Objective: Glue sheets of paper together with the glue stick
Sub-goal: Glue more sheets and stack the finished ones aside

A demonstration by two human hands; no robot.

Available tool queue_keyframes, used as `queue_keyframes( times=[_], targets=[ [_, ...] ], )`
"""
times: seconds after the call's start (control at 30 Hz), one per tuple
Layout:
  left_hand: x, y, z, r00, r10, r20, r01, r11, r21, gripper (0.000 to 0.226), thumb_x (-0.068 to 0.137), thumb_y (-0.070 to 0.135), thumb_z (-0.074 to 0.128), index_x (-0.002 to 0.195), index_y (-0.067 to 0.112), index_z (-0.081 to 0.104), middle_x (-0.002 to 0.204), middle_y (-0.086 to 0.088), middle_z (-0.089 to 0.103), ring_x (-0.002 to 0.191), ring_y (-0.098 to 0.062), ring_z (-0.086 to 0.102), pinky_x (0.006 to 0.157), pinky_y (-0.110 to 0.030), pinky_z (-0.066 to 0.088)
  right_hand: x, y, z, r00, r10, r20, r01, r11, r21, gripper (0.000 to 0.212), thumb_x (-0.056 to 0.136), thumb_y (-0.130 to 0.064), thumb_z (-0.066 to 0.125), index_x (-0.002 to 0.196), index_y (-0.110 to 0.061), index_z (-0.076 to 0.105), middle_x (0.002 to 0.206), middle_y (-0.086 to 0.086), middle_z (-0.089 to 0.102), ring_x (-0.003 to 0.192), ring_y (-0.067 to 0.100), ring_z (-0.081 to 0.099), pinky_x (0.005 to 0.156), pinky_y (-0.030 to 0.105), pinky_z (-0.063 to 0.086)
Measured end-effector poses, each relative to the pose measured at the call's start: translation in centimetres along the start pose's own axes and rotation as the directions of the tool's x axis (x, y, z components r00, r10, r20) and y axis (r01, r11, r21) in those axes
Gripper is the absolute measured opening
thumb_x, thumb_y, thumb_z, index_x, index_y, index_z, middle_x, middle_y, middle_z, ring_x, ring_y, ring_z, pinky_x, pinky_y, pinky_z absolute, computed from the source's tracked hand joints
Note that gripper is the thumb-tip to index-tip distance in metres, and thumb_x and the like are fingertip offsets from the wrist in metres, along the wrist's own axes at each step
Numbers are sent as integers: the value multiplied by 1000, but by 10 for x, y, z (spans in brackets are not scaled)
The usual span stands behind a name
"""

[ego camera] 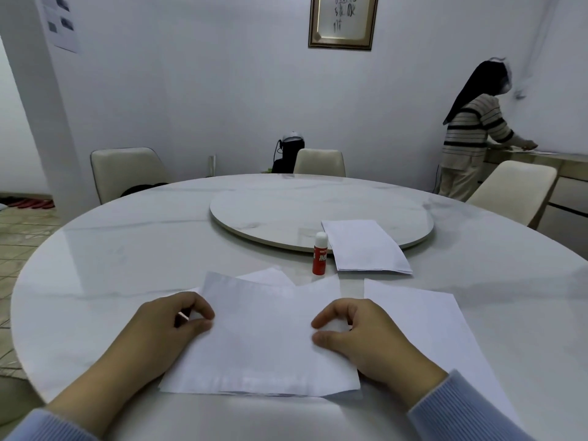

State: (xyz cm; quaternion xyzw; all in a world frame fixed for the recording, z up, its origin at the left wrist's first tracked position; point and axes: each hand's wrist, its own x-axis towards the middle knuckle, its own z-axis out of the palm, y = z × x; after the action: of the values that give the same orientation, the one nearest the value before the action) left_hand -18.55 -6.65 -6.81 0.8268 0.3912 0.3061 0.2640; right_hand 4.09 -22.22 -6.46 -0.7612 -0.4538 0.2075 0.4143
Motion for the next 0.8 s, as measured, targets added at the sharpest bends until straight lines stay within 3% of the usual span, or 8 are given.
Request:
queue_keyframes(
  times=[0.23, 0.4, 0.53, 0.8],
  targets=[
    [0, -3, 0, 999, 40, 1, -40, 999, 8, 24, 75, 21, 75, 67, 42, 65, 57, 6, 51, 53, -2, 49, 55, -7, 37, 2, 2, -1, 1000, -1, -3, 1, 999, -38, 10, 70, -30, 79, 77, -34, 73, 82, -18, 62, 74, -2, 56, 61, 11, 37],
    [-1, -4, -1, 998, 54, 30, -55, 998, 12, 22, 76, 23, 74, 68, 41, 64, 52, 18, 51, 53, -3, 47, 55, -10, 36, 2, 2, -1, 1000, -6, -1, 6, 999, -54, 10, 71, -30, 79, 78, -33, 73, 88, -18, 63, 79, -2, 57, 61, 10, 37],
    [-2, -4, -1, 998, 57, 24, -58, 998, 7, 21, 77, 23, 73, 67, 39, 65, 52, 18, 50, 53, -3, 46, 55, -10, 36, 1, 1, 0, 1000, -17, -6, 17, 997, -82, 9, 72, -30, 78, 78, -34, 72, 84, -20, 62, 72, -5, 55, 54, 4, 34],
    [-3, -4, 1, 998, 60, 11, -60, 998, 37, 22, 76, 23, 73, 65, 39, 65, 52, 17, 52, 55, -1, 49, 56, -13, 39, 1, 1, 0, 999, -27, -18, 25, 994, -109, 10, 72, -31, 78, 78, -34, 72, 89, -20, 61, 77, -4, 54, 59, 7, 34]
  ],
)
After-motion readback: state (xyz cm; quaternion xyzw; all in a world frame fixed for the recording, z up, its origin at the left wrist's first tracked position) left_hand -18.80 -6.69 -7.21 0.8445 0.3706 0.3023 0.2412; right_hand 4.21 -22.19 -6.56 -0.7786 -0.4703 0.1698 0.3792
